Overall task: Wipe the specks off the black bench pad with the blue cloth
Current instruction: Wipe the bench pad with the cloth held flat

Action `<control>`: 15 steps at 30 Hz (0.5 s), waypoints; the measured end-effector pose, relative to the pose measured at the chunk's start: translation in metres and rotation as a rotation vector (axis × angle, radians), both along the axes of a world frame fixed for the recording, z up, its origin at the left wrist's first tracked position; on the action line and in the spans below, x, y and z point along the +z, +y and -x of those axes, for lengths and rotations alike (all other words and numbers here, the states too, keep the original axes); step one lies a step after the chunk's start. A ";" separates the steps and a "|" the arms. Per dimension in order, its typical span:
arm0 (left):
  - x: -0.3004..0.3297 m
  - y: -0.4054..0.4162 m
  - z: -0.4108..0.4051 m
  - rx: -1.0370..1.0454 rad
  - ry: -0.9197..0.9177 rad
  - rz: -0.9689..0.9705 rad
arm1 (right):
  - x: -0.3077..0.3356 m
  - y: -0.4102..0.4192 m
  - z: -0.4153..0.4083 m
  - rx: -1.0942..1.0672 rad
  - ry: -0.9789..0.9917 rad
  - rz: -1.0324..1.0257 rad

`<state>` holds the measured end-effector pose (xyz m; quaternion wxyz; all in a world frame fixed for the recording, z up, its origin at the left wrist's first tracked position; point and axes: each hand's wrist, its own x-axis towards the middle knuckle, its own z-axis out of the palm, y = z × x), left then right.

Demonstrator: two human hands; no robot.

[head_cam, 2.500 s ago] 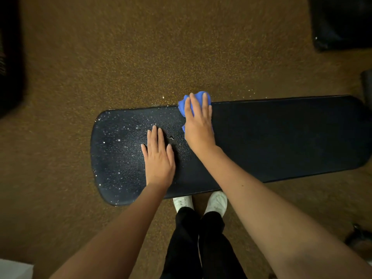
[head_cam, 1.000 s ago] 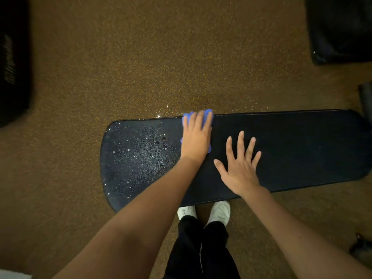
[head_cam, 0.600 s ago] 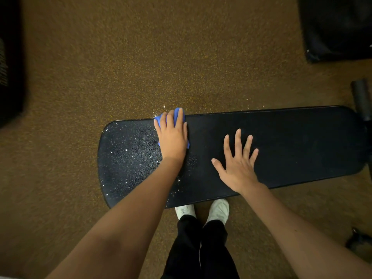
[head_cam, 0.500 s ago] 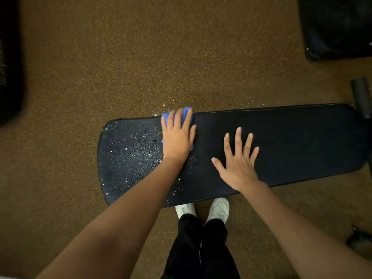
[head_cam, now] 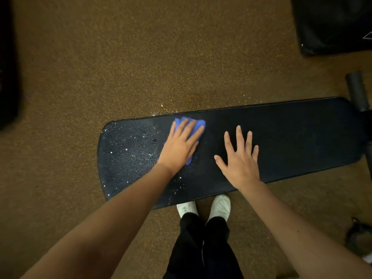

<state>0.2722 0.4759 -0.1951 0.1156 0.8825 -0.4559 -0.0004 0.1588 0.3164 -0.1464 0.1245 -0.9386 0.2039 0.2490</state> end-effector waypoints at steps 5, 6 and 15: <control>0.000 0.013 -0.024 0.105 0.022 -0.026 | 0.003 0.005 0.012 -0.008 0.014 -0.008; 0.002 0.007 -0.030 0.180 0.053 -0.015 | 0.003 0.006 0.015 -0.004 0.016 -0.006; 0.003 0.015 0.003 -0.185 0.042 -0.028 | 0.004 0.006 0.021 0.015 0.040 0.017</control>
